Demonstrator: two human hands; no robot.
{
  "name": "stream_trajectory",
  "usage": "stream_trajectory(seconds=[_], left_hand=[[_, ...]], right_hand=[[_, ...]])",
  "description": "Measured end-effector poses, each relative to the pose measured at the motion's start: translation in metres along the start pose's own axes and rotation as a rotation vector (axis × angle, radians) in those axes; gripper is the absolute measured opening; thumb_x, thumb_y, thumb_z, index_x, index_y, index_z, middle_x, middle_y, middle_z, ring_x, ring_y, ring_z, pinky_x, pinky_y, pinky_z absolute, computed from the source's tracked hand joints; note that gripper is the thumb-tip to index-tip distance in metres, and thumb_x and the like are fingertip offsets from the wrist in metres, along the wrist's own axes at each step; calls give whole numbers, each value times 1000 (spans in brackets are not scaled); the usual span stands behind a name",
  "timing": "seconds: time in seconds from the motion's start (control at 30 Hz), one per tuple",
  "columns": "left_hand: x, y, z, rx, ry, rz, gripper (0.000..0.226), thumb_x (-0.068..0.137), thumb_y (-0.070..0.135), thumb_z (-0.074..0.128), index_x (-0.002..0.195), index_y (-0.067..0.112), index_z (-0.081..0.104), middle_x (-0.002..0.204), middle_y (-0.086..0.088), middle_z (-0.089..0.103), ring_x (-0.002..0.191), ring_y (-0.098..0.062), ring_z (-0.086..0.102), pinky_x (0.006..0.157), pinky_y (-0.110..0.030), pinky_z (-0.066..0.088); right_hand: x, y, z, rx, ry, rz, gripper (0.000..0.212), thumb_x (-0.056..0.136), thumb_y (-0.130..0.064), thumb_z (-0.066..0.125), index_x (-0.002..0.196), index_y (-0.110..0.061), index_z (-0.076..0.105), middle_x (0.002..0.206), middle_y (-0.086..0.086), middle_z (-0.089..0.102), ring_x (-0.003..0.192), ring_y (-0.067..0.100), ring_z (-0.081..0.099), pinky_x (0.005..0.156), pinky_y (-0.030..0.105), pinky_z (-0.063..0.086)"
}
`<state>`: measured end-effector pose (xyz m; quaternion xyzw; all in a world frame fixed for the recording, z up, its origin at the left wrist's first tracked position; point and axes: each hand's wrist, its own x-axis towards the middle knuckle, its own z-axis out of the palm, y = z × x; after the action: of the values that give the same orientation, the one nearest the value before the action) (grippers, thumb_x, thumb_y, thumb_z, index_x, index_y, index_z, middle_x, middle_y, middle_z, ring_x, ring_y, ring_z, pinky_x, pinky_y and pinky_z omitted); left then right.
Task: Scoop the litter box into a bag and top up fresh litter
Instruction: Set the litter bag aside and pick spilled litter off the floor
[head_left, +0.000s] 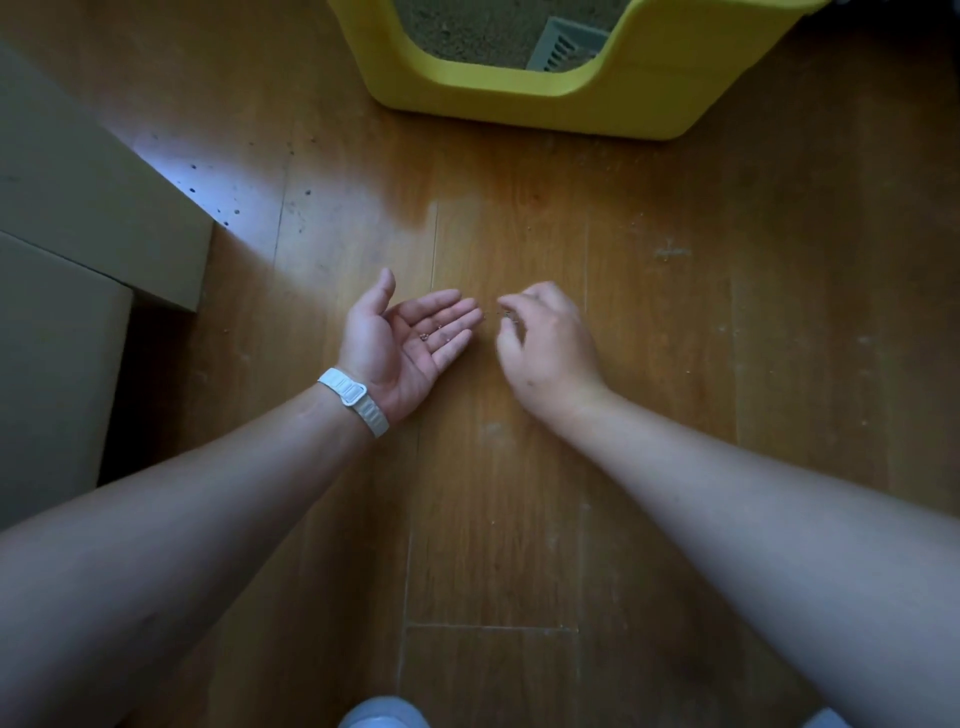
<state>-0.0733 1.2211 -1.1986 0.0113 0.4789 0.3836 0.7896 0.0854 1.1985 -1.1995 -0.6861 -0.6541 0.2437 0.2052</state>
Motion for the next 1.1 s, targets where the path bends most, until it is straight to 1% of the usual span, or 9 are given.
stream_trajectory(seconds=[0.17,0.27,0.37,0.53,0.63,0.77,0.9,1.0,1.1], left_hand=[[-3,4,-6,7,15,11,71,98,57,32,113,-6,61,115,-24,68,108,-33,67,99,-39,50],[-1,5,-8,0,22,12,71,98,57,33,114,-6,61,116,-24,67,109,-33,66,97,-39,51],[1,4,-8,-10,29,8,72,97,58,34,115,-7,61,116,-24,67,109,-33,66,95,-38,53],[8,2,-5,-30,36,-11,72,97,58,34,115,-7,60,114,-25,68,108,-34,67,89,-38,57],[12,1,-4,-15,45,-18,71,97,57,34,113,-7,61,113,-24,68,107,-34,67,90,-38,56],[15,-1,-2,-17,46,-19,71,97,57,34,115,-7,60,115,-24,68,108,-33,67,93,-40,53],[17,-1,0,-24,39,-17,71,97,57,34,117,-6,59,116,-24,67,109,-34,66,95,-40,53],[18,-2,1,-21,41,-12,71,97,57,35,117,-6,60,116,-23,67,109,-33,66,95,-39,53],[18,-3,1,-14,41,-9,70,97,57,34,115,-6,60,116,-23,67,109,-33,66,96,-39,52]], right_hand=[[19,40,-11,-119,-176,15,33,93,-22,62,124,-9,66,107,8,56,108,25,51,93,24,35],[33,41,-17,-146,-296,-99,38,92,-27,65,126,-10,65,108,7,56,108,23,50,93,21,33],[40,39,-16,-195,-395,-250,36,91,-26,66,123,-10,66,105,8,56,108,24,50,96,26,35],[46,43,-10,-198,-391,-306,31,92,-24,65,119,-9,69,102,9,58,105,24,52,93,25,36],[46,47,-4,-137,-314,-283,24,90,-18,68,110,-6,73,97,11,62,99,28,56,87,22,35],[44,51,2,-86,-237,-246,16,87,-13,70,98,-3,76,92,12,64,92,30,60,82,24,38],[45,50,5,-62,-190,-223,9,83,-9,70,85,-2,75,85,13,65,85,32,61,79,24,37],[50,47,5,-95,-209,-213,8,86,-8,67,83,-2,73,89,12,65,89,31,60,81,27,37],[53,43,5,-154,-236,-230,11,90,-9,62,85,-2,69,95,12,62,97,32,56,86,34,42]])
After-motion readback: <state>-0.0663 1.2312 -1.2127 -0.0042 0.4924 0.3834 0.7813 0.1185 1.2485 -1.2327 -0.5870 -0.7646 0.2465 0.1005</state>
